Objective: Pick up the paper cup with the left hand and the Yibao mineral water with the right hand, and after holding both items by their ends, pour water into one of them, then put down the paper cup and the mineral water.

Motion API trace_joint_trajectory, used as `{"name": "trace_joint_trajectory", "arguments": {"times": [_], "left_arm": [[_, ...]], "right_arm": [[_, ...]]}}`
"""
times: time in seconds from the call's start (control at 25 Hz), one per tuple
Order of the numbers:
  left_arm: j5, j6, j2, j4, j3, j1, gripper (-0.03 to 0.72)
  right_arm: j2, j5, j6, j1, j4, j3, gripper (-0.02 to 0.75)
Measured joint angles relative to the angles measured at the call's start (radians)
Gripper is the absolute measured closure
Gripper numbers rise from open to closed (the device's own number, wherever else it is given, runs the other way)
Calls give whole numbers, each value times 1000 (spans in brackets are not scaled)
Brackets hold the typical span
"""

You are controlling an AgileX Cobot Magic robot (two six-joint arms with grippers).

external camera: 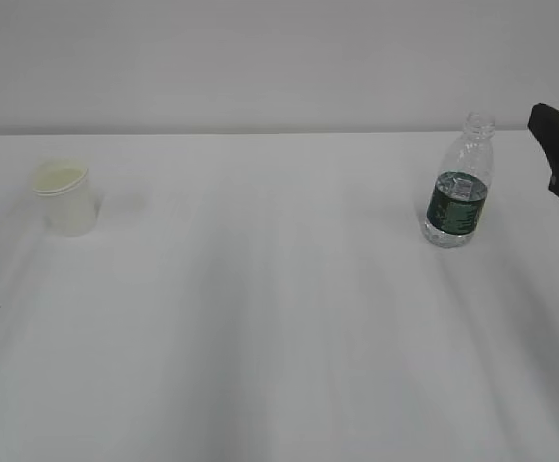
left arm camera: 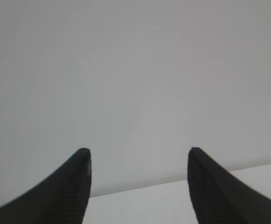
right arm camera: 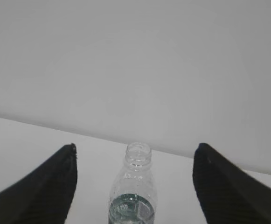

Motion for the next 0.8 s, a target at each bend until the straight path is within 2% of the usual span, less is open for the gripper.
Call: {"name": "trace_joint_trajectory", "arguments": {"times": [0.36,0.8], "left_arm": [[28,-16,0,0,0,0,221],[146,-24,-84,-1,0,0,221]], "right_arm": [[-80,129,29,0,0,3,153],[-182,238,56,0,0,3,153]]}}
